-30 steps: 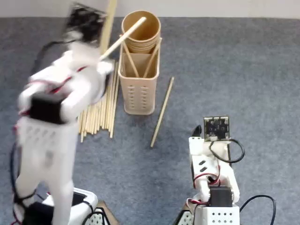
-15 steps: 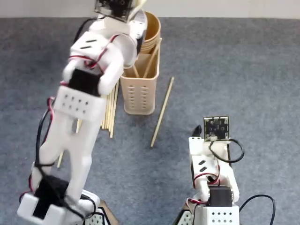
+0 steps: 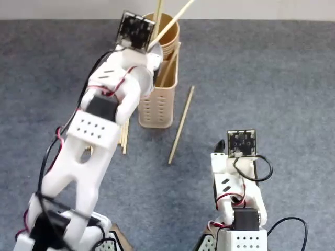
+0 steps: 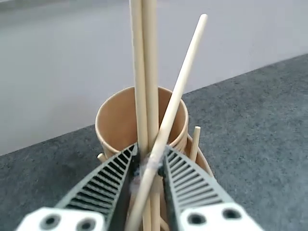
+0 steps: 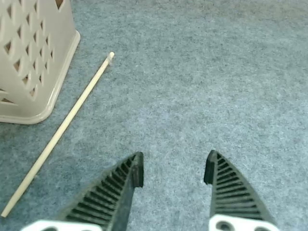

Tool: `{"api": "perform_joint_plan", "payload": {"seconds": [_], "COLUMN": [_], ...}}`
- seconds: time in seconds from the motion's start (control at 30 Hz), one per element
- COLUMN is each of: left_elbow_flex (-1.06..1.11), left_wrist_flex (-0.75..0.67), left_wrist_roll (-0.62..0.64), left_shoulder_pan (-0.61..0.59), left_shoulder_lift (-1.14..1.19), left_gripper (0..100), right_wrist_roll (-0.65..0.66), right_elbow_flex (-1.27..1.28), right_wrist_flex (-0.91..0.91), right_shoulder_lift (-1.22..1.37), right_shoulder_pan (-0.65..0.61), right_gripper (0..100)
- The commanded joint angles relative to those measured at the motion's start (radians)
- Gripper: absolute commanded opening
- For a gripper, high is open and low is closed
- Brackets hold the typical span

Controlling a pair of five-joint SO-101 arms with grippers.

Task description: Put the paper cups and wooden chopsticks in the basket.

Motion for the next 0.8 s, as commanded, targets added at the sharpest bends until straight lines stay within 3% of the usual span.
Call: {"api": "perform_joint_plan", "payload": {"seconds": [0.0,0.37,0.77], "left_elbow_flex": [0.025,0.030,0.088], "left_wrist_flex": [-0.023,-0.017,-0.017], "left_wrist_roll": [0.003,0.003,0.003], "left_shoulder_pan": [0.008,-0.010,-0.199], "left_shoulder_lift": [-0.085,-0.087,-0.085], "left_gripper": [11,15,15], "right_wrist_roll": [0.014,0.014,0.014], "right_elbow_flex": [0.130,0.131,0.131], "right_wrist_flex": [0.001,0.001,0.001], "right_shoulder_lift": [-0.018,-0.018,-0.018], "right_shoulder_pan": [0.008,0.008,0.008], "right_gripper": [21.4,21.4,21.4]}}
